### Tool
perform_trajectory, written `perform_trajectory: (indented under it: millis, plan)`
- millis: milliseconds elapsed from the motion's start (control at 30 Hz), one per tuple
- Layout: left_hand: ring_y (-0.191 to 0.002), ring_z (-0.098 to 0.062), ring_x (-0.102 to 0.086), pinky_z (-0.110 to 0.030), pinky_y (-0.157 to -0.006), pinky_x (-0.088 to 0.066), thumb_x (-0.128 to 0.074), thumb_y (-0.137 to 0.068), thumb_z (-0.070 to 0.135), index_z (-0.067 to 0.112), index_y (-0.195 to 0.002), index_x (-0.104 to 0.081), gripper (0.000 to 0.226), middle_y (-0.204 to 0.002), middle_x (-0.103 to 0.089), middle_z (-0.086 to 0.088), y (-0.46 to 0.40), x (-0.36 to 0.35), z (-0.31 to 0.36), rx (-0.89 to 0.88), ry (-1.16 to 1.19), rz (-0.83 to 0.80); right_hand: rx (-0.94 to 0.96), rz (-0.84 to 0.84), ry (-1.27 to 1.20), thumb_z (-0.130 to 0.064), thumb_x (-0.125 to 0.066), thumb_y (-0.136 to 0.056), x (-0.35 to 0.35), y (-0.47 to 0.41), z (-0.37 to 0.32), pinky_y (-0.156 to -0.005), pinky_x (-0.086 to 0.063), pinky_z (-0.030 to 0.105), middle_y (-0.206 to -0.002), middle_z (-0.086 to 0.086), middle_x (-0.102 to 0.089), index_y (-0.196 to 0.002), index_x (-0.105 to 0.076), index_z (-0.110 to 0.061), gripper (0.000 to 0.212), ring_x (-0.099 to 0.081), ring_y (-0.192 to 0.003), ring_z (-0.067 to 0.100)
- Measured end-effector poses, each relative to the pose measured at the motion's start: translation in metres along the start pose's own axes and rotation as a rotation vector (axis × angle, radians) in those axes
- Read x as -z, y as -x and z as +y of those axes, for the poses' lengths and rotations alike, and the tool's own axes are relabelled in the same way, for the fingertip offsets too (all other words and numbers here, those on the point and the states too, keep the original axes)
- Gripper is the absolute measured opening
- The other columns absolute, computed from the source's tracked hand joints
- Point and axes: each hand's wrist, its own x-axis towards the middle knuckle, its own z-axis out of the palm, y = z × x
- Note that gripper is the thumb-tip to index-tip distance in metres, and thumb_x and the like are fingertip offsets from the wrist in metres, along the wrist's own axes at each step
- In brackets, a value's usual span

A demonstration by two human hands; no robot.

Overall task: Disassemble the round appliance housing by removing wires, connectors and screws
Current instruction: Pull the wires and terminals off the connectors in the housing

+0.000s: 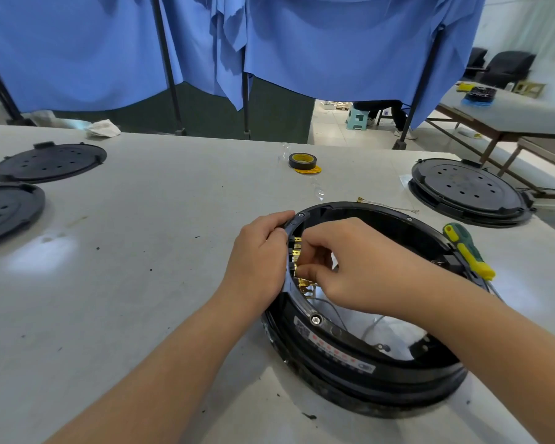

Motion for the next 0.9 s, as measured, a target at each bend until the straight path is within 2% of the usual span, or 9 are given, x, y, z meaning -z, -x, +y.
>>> perform_trajectory:
  millis: [167, 300, 367, 467, 567, 700, 767, 900]
  plan:
    - [-0.114, -0.016, -0.059, -0.037, -0.103, -0.044, -0.042, -0.089, -0.003, 0.012, -0.12, -0.066, 0.041, -0.12, -0.066, -0.003, 0.0, 0.0, 0.001, 0.001, -0.003, 0.007, -0.069, 0.003, 0.012, -0.018, -0.066, -0.081, -0.003, -0.001, 0.0, -0.061, -0.048, 0.029, -0.063, -0.006, -0.062, -0.067, -0.058, -0.02, 0.016, -0.057, -0.063, 0.009]
    - [-0.115, -0.015, -0.058, -0.037, -0.104, -0.043, -0.042, -0.089, -0.002, 0.012, -0.12, -0.065, 0.041, -0.121, -0.066, -0.003, 0.001, 0.0, 0.002, 0.002, -0.001, -0.002, -0.002, -0.008, 0.012, -0.012, -0.064, -0.081, 0.0, -0.001, 0.0, -0.067, -0.049, 0.038, -0.067, -0.005, -0.057, -0.07, -0.056, -0.014, 0.014, -0.055, -0.068, 0.014]
    - [-0.116, -0.016, -0.058, -0.038, -0.104, -0.043, -0.042, -0.089, -0.002, 0.012, -0.121, -0.065, 0.041, -0.121, -0.066, -0.003, 0.001, 0.0, 0.001, 0.001, -0.001, -0.007, 0.034, -0.019, 0.025, -0.011, -0.064, -0.082, 0.001, -0.001, 0.0, -0.067, -0.047, 0.037, -0.069, -0.006, -0.054, -0.07, -0.055, -0.011, 0.014, -0.053, -0.069, 0.013]
    - [-0.116, -0.016, -0.058, -0.039, -0.104, -0.043, -0.042, -0.09, -0.002, 0.012, -0.121, -0.065, 0.041, -0.121, -0.065, -0.004, 0.001, 0.0, 0.002, 0.002, 0.004, -0.006, 0.034, -0.019, 0.0, -0.013, -0.066, -0.082, 0.002, 0.0, 0.002, -0.065, -0.046, 0.03, -0.069, -0.006, -0.058, -0.072, -0.06, -0.013, 0.012, -0.054, -0.068, 0.011]
    - [-0.116, -0.015, -0.057, -0.037, -0.104, -0.043, -0.041, -0.09, -0.001, 0.013, -0.122, -0.064, 0.041, -0.122, -0.065, -0.003, 0.001, 0.0, 0.002, 0.001, -0.015, 0.003, -0.024, -0.043, -0.088, -0.024, -0.071, -0.083, 0.005, 0.0, 0.005, -0.061, -0.044, 0.016, -0.071, -0.007, -0.067, -0.078, -0.069, -0.02, 0.006, -0.058, -0.068, 0.003]
    - [-0.115, -0.016, -0.058, -0.038, -0.104, -0.044, -0.041, -0.09, 0.0, 0.013, -0.122, -0.064, 0.042, -0.122, -0.065, -0.003, 0.001, 0.0, 0.002, 0.009, -0.011, 0.006, -0.056, -0.024, -0.129, -0.028, -0.074, -0.079, 0.006, 0.0, 0.005, -0.063, -0.042, 0.008, -0.07, -0.014, -0.067, -0.084, -0.074, -0.026, 0.005, -0.058, -0.07, -0.004]
    - [-0.115, -0.016, -0.058, -0.039, -0.104, -0.044, -0.041, -0.09, -0.001, 0.013, -0.122, -0.064, 0.042, -0.122, -0.065, -0.004, 0.001, 0.0, 0.002, 0.009, -0.008, 0.003, -0.059, -0.029, -0.117, -0.026, -0.074, -0.079, 0.006, -0.001, 0.002, -0.064, -0.043, 0.009, -0.068, -0.014, -0.067, -0.083, -0.075, -0.026, 0.004, -0.059, -0.069, -0.003]
    - [-0.116, -0.017, -0.057, -0.04, -0.104, -0.044, -0.041, -0.09, -0.002, 0.011, -0.122, -0.064, 0.042, -0.122, -0.065, -0.005, 0.001, 0.0, 0.001, 0.003, -0.002, -0.002, -0.077, -0.016, -0.018, -0.027, -0.072, -0.082, 0.003, -0.003, -0.004, -0.068, -0.049, 0.023, -0.071, -0.007, -0.069, -0.078, -0.074, -0.025, 0.005, -0.062, -0.068, 0.007]
